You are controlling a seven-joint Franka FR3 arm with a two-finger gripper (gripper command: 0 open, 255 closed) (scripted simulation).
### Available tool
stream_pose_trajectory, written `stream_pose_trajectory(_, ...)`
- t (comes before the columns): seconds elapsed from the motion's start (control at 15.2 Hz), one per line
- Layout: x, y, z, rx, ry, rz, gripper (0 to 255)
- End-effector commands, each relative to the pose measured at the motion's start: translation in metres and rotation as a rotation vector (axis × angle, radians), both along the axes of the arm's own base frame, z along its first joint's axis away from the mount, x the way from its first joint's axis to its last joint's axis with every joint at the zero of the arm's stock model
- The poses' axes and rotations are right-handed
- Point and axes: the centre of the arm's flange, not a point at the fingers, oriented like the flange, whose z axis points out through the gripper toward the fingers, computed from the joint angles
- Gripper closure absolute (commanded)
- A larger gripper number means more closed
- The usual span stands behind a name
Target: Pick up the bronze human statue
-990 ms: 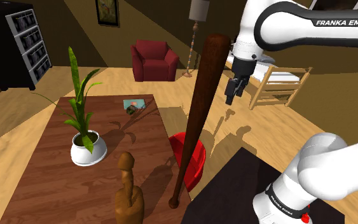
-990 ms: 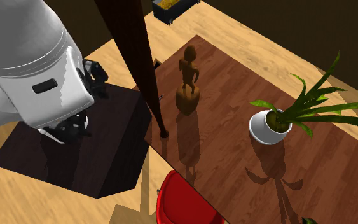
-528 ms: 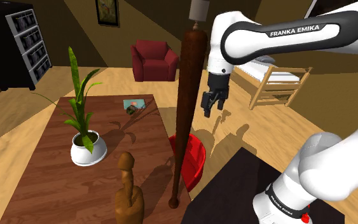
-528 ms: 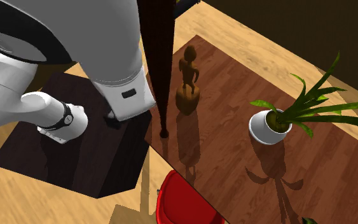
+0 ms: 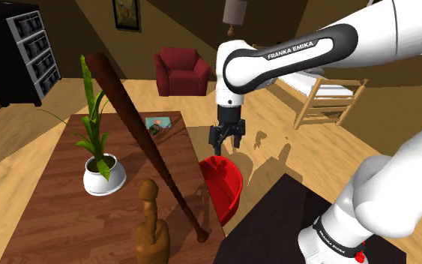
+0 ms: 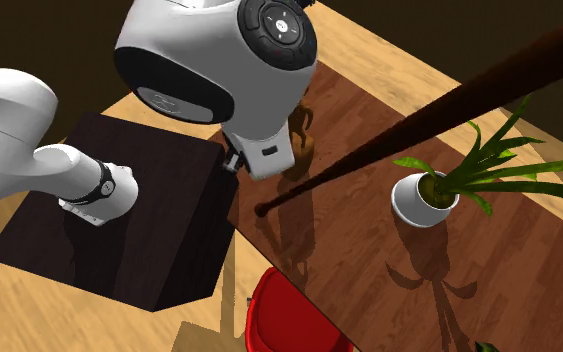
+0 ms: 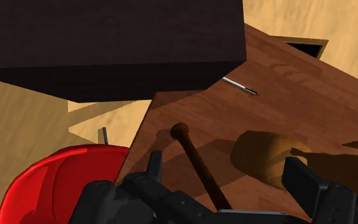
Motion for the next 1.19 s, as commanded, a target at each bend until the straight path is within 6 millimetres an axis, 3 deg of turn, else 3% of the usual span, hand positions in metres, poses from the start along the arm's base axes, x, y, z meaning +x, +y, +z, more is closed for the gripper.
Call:
stream_pose_trajectory(0.0,0.012,0.014,-0.022,0.017,0.03,-0.024,0)
stream_pose_trajectory(1.12,0.107,0.139,-0.189,0.151,0.274,-0.214,0)
